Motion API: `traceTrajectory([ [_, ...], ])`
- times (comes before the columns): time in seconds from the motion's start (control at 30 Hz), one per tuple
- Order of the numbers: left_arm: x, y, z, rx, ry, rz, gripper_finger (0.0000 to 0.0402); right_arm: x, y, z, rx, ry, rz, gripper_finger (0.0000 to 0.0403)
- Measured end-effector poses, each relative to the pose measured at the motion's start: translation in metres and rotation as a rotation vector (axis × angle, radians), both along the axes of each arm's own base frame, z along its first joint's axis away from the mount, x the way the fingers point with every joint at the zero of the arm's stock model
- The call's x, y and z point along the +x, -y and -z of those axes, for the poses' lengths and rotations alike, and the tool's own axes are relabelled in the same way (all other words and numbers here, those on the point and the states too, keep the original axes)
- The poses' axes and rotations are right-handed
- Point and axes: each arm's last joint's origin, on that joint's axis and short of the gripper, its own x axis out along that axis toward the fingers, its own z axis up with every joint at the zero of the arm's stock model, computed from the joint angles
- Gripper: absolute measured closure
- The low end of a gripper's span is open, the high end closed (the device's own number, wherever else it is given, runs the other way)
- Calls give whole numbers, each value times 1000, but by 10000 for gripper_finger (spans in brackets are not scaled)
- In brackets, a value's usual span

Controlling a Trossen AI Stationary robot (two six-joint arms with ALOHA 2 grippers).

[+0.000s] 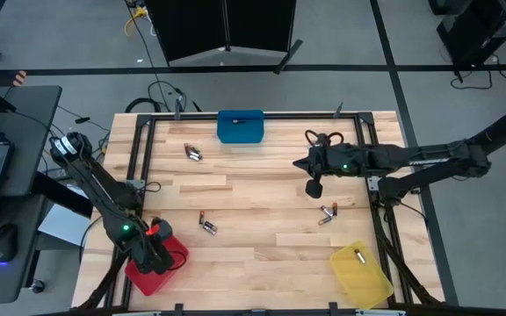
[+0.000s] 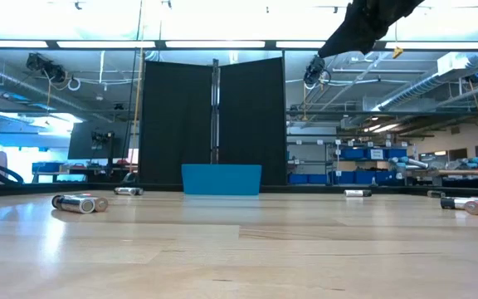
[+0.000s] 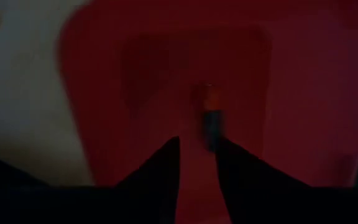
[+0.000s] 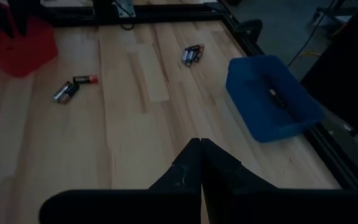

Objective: Sort batteries
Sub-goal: Put the black-red battery into the red bin, then put the silver battery into the yellow bin

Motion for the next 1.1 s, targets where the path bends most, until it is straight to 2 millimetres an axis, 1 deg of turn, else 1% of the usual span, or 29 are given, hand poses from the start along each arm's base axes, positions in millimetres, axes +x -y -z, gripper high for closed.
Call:
traceTrajectory([
  [0.17,0,0,-2,3,0,25,287,3,0,3,0,-10,0,393],
  [0.27,3,1,-9,21,22,40,295,5,0,3,-1,-9,0,393],
  [0.37,9,-1,-31,90,53,41,326,6,0,4,-1,-7,-1,393],
  [0.47,15,-9,-63,196,81,7,373,6,0,3,-2,-2,-1,393],
  [0.53,17,-19,-84,275,91,-29,392,6,0,3,-3,-1,-2,393],
  [0.6,19,-32,-101,343,97,-44,393,7,0,3,-4,4,-3,393],
  [0.67,21,-47,-112,381,95,-48,392,7,0,2,-10,8,-7,393],
  [0.73,24,-62,-117,405,101,-34,393,7,0,2,-16,8,-10,393],
  [0.87,36,-92,-121,470,109,48,398,8,0,2,-31,17,-20,393],
  [1.0,52,-124,-123,516,117,149,398,9,0,8,-40,31,-34,393],
  [1.1,65,-147,-124,509,135,221,398,10,1,13,-34,57,-49,393],
])
